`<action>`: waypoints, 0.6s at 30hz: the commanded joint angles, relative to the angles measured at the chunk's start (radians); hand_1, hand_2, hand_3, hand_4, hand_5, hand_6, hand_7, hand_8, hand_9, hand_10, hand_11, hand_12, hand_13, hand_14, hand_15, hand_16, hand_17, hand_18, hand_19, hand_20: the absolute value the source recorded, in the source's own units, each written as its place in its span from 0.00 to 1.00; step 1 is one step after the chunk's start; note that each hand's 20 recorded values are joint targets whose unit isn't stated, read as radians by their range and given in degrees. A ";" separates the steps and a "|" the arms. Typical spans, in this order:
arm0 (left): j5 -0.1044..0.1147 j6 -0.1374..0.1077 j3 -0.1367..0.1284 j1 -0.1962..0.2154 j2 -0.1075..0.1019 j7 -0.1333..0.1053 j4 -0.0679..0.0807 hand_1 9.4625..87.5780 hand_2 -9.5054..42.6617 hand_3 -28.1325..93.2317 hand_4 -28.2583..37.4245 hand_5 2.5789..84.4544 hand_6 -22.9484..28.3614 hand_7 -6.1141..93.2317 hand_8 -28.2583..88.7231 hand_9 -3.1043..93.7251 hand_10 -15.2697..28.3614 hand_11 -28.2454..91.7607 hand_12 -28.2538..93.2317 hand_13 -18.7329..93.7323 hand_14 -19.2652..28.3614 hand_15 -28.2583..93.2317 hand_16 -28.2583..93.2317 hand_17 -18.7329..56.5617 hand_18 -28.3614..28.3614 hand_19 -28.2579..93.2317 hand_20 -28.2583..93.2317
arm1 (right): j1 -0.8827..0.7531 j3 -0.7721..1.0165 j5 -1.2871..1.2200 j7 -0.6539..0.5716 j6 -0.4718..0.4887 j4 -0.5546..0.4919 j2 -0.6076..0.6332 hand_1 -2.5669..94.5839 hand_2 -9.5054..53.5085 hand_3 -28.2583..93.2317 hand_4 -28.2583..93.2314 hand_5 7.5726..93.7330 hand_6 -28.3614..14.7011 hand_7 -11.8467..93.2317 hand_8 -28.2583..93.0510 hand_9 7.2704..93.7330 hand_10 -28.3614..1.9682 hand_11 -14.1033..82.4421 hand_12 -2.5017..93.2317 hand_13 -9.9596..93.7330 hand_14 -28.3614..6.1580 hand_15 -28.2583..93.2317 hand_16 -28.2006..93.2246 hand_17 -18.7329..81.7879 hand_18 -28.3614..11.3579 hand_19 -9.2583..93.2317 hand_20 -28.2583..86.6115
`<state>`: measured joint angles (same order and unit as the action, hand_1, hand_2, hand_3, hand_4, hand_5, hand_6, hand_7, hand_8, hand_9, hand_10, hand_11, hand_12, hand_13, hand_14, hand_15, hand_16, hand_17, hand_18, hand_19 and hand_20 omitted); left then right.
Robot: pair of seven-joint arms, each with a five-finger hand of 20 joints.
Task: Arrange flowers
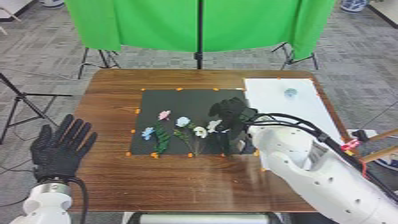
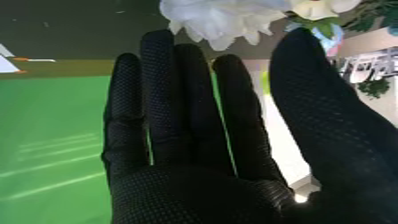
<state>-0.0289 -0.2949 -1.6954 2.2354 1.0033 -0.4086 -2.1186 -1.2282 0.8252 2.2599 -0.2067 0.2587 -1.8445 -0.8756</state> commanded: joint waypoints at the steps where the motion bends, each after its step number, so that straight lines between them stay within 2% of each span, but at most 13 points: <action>1: 0.004 0.008 0.003 0.023 0.011 -0.004 0.002 0.20 0.42 0.85 0.00 0.52 0.60 0.21 0.16 0.43 0.69 0.44 0.32 0.44 0.70 0.54 0.18 0.20 0.74 0.47 0.34 | -0.005 0.069 -0.018 0.003 0.007 -0.030 0.017 0.43 0.00 0.90 0.00 0.47 0.62 0.30 0.12 0.55 0.47 0.31 0.22 0.59 0.48 0.58 0.41 0.34 0.21 0.62 0.46; 6: 0.002 0.009 0.007 0.023 0.012 -0.005 0.001 0.20 0.42 0.85 0.00 0.52 0.59 0.21 0.16 0.43 0.69 0.44 0.32 0.44 0.70 0.54 0.18 0.20 0.74 0.47 0.34 | 0.020 0.150 -0.040 -0.059 -0.098 -0.013 0.030 0.41 0.00 0.89 0.00 0.47 0.62 0.29 0.13 0.54 0.45 0.29 0.22 0.57 0.47 0.58 0.40 0.34 0.20 0.61 0.46; 9: -0.001 0.012 0.012 0.015 0.011 -0.002 0.004 0.20 0.42 0.85 0.00 0.52 0.59 0.21 0.16 0.43 0.68 0.44 0.32 0.44 0.70 0.53 0.18 0.21 0.73 0.47 0.34 | 0.067 0.191 -0.050 -0.119 -0.121 0.045 0.040 0.41 0.00 0.88 0.00 0.47 0.62 0.29 0.13 0.52 0.43 0.28 0.22 0.56 0.44 0.58 0.40 0.34 0.20 0.61 0.46; 12: -0.002 0.016 0.015 0.018 0.008 -0.003 0.002 0.20 0.42 0.85 0.00 0.52 0.59 0.21 0.16 0.43 0.68 0.44 0.32 0.44 0.70 0.53 0.18 0.21 0.73 0.47 0.34 | 0.133 0.186 -0.060 -0.152 -0.191 0.139 0.060 0.41 0.00 0.88 0.00 0.47 0.61 0.29 0.13 0.50 0.40 0.27 0.22 0.52 0.40 0.56 0.39 0.35 0.20 0.60 0.45; 18: -0.001 0.019 0.022 0.012 0.001 -0.005 0.005 0.20 0.42 0.84 0.00 0.52 0.59 0.21 0.16 0.43 0.68 0.44 0.32 0.44 0.70 0.53 0.18 0.21 0.73 0.47 0.34 | 0.229 0.174 -0.103 -0.202 -0.127 0.278 0.097 0.42 0.00 0.89 0.00 0.46 0.60 0.29 0.13 0.43 0.39 0.25 0.20 0.45 0.37 0.49 0.36 0.36 0.20 0.52 0.40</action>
<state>-0.0291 -0.2880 -1.6878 2.2397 1.0070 -0.4116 -2.1191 -1.1186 0.9695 2.1806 -0.3744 0.0651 -1.6952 -0.8515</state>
